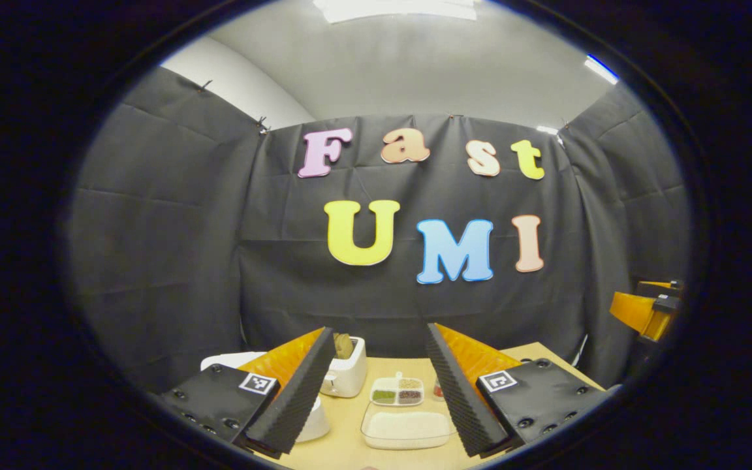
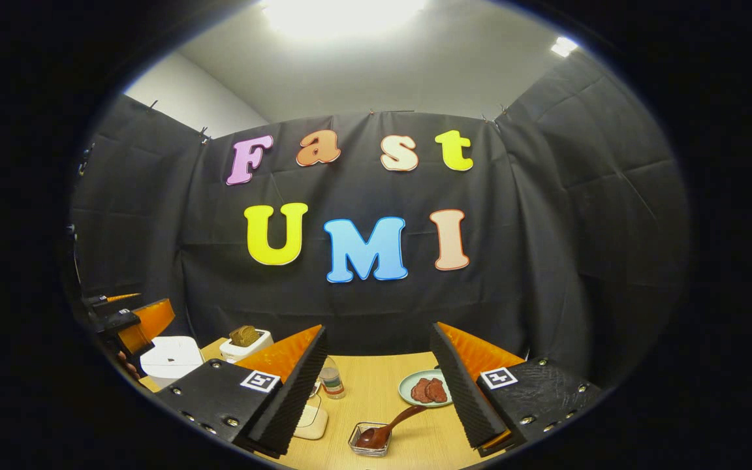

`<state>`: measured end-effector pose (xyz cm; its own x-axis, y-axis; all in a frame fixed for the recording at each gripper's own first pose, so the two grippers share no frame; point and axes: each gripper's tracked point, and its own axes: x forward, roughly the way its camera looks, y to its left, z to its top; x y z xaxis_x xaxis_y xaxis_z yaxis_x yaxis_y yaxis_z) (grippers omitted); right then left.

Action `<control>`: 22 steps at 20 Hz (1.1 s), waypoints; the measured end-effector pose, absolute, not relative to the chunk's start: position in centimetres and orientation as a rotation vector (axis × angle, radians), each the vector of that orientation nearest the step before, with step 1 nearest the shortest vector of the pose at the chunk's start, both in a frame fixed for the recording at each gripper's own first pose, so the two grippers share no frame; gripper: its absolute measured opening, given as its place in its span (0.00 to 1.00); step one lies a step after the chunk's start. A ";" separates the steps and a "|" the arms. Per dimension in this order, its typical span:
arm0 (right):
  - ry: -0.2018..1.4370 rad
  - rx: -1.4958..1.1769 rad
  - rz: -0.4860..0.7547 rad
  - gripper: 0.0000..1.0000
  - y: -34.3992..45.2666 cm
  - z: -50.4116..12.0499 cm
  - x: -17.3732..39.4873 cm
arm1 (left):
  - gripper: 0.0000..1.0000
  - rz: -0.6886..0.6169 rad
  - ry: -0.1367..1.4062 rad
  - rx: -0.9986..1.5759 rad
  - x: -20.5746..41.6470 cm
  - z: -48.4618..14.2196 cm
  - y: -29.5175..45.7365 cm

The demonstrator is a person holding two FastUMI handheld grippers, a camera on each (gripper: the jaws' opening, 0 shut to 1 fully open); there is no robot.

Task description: Close the left gripper, press the button to open the rice cooker; take a wooden spoon from the chopstick holder with the right hand, scoop a spoonful of rice and pour it into the rice cooker, then put the wooden spoon back into the chopstick holder.

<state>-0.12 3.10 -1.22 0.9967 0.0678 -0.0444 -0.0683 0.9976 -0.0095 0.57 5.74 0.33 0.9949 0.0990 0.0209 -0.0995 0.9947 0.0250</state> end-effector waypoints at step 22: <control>0.182 0.003 0.086 0.96 5.2 -6.0 3.3 | 0.09 0.294 0.564 -0.250 7.5 -17.9 27.6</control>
